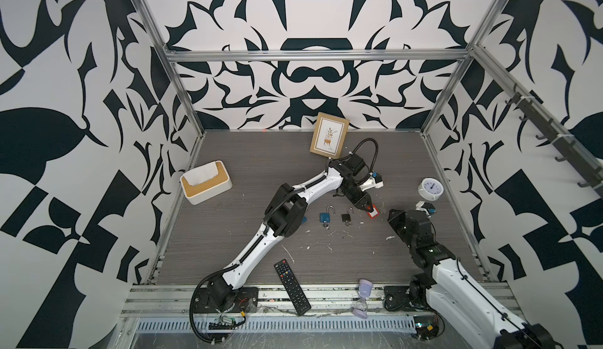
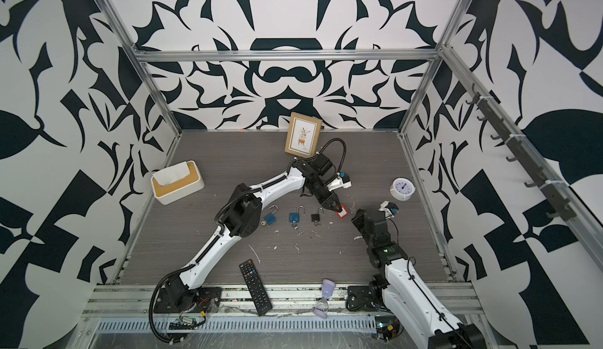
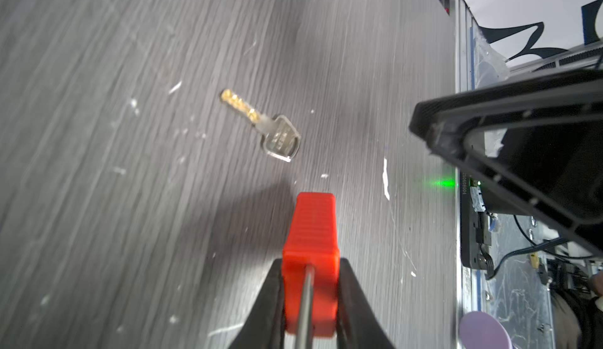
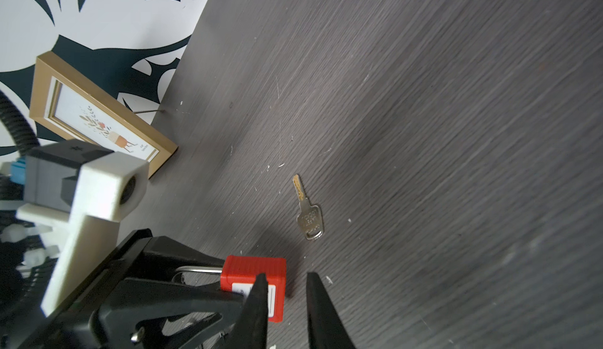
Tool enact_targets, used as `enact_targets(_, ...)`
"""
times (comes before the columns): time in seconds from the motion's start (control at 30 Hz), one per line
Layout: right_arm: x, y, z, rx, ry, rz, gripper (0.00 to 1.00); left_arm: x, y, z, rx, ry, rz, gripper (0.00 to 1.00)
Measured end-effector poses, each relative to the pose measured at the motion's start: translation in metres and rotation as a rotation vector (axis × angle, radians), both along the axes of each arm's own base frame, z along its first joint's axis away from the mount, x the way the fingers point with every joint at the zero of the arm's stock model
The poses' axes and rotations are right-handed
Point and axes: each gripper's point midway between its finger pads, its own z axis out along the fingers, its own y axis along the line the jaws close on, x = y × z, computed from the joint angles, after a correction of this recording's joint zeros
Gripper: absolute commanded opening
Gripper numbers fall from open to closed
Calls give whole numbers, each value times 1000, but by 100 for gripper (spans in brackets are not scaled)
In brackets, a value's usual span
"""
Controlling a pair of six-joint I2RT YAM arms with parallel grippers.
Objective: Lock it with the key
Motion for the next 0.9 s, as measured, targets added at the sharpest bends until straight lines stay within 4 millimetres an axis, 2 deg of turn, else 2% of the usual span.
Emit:
enact_targets(0.17,-1,2,-3,7,1,10,24,0,-7,6,-29,-47,-39,0)
enact_targets(0.53,3,8,-7,23,7,35,24,-5,0,-3,-11,-70,-101,0)
enact_targets(0.57,3,9,-7,25,7,38,24,-5,-1,-3,-11,-72,-101,9)
enact_targets(0.63,4,10,-7,29,6,44,24,-3,-1,-3,-14,-77,-99,34)
enact_targets(0.67,5,11,-7,30,4,45,24,-3,-2,-3,-15,-79,-97,41)
enact_targets(0.73,6,12,-7,33,0,50,24,-1,-4,-3,-20,-85,-90,48)
enact_targets(0.9,7,14,-9,41,2,61,24,7,-10,-1,-42,-125,-77,53)
